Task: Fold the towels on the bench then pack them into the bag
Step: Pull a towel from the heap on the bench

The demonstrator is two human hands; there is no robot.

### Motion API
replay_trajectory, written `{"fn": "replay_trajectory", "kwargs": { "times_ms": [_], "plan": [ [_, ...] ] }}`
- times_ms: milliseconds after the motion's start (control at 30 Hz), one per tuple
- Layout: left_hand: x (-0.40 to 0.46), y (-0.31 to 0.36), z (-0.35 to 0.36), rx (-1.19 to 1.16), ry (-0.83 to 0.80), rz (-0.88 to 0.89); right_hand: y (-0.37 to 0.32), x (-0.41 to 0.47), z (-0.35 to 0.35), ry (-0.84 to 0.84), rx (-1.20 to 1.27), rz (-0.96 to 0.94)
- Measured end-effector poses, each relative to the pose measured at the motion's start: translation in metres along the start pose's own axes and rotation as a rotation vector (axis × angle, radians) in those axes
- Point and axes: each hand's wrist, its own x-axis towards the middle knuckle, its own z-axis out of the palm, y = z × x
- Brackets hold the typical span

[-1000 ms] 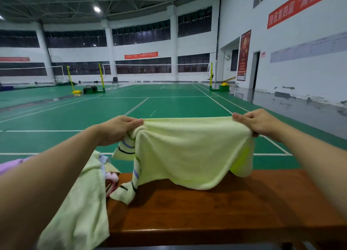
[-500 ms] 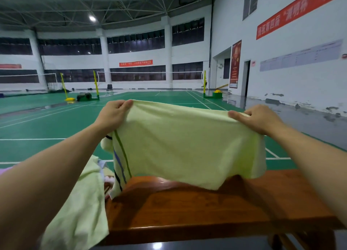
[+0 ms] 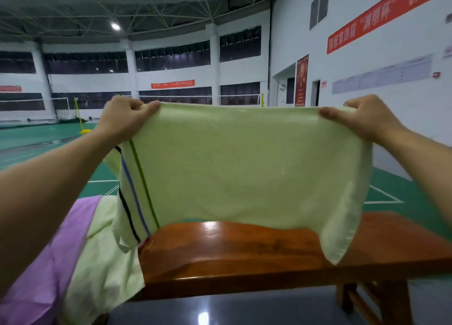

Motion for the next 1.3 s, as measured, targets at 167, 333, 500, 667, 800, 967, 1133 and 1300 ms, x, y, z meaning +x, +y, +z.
{"fn": "replay_trajectory", "kwargs": {
  "times_ms": [167,333,500,667,800,967,1133,1300],
  "plan": [
    [-0.003,-0.001,-0.007,0.074,-0.070,0.018,0.012,-0.001,-0.010,-0.060,-0.055,-0.040],
    [-0.007,-0.026,0.034,0.151,-0.245,-0.033,0.038,-0.006,0.036,-0.268,-0.324,0.000],
    [-0.012,-0.079,0.111,0.354,-0.446,-0.116,0.079,-0.008,0.124,-0.460,-0.649,-0.003],
    [-0.024,-0.151,0.193,0.496,-0.509,-0.135,0.132,-0.014,0.222,-0.505,-0.716,0.076],
    [-0.031,-0.195,0.242,0.550,-0.525,-0.166,0.158,-0.020,0.286,-0.541,-0.697,0.138],
    [-0.046,-0.236,0.283,0.594,-0.688,-0.268,0.172,-0.033,0.333,-0.576,-0.684,0.157],
    [-0.066,-0.232,0.297,0.595,-0.690,-0.220,0.172,-0.051,0.349,-0.536,-0.528,0.265],
    [-0.103,-0.163,0.298,0.105,-0.637,-0.030,0.151,-0.078,0.344,-0.386,-0.246,0.252]
  ]
}}
